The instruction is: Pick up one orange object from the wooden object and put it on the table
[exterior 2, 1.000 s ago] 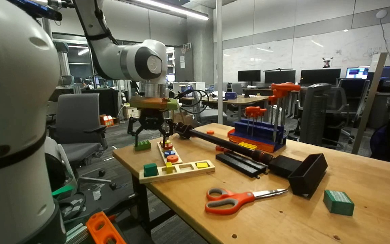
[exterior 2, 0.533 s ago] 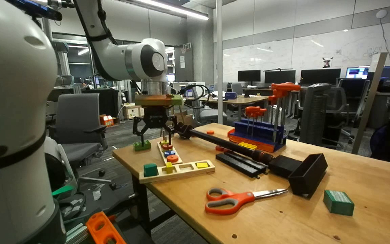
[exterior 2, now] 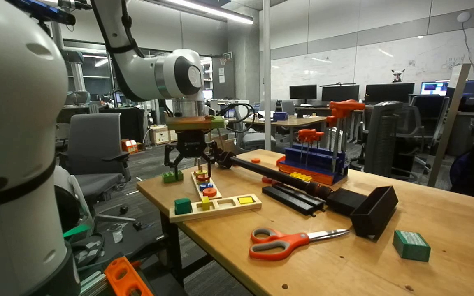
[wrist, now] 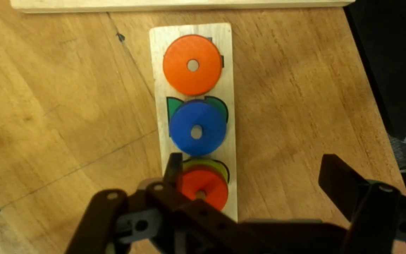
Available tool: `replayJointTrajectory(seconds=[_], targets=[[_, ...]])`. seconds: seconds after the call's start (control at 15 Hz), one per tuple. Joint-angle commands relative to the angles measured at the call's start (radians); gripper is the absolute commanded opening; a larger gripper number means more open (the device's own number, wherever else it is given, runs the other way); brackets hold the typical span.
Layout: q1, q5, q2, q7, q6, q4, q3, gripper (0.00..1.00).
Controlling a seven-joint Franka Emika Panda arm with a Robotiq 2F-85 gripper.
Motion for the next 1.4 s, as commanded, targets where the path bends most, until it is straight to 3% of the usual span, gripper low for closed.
replayJointTrajectory(seconds=[0.0, 1.13, 1.2, 1.27, 1.33], targets=[[-0.026, -0.038, 0.04, 0.007, 0.025, 0.031, 0.014, 1.0], [-0.099, -0.069, 0.104, -0.009, 0.018, 0.114, 0.004, 1.0], [-0.101, -0.07, 0.106, -0.009, 0.018, 0.116, 0.004, 0.75], [-0.103, -0.07, 0.107, -0.01, 0.017, 0.118, 0.004, 0.74], [-0.104, -0.07, 0.108, -0.01, 0.016, 0.12, 0.004, 0.66]])
